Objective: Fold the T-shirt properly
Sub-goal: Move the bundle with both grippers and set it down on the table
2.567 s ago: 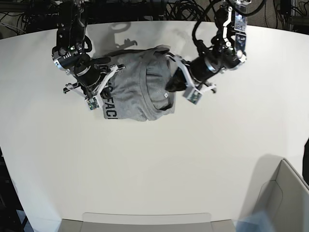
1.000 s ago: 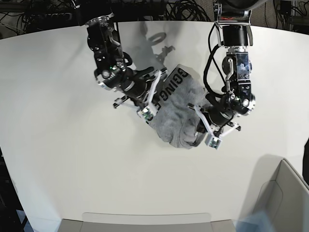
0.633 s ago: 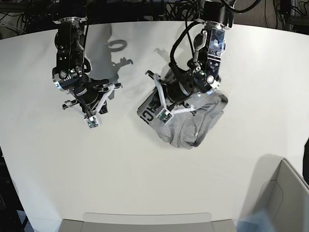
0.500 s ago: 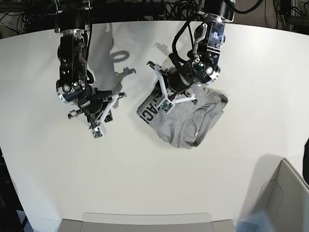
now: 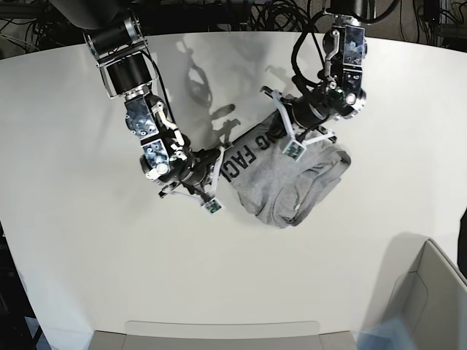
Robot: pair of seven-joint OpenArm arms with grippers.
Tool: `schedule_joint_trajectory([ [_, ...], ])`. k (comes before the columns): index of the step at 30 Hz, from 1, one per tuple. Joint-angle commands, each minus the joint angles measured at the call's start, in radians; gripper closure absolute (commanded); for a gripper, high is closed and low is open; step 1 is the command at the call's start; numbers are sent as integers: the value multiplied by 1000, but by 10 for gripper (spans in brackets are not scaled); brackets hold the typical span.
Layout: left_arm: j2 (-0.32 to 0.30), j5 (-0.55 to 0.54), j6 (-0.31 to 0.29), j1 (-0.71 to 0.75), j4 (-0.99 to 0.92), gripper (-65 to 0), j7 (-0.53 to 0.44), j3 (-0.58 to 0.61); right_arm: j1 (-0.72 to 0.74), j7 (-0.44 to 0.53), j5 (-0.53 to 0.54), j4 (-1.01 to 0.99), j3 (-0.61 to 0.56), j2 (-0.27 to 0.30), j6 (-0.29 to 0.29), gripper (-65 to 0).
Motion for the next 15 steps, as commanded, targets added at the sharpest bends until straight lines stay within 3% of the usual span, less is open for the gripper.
schedule_joint_trajectory([
  [1,-10,15,12,-13,-1,-15,-7,-44,22,27,19,9,-36,-25,7,0],
  [5,-10,15,10,-19,-21,-15,-7,-131,14,32,21,-19,-148,-71,7,0],
  [10,-10,15,12,-20,-15,-15,-7,-177,-3,32,19,-4,-182,-103,7,0],
  [15,-6,13,10,-11,74,-14,-9,-213,-61,24,19,142,-131,-64,4,0],
])
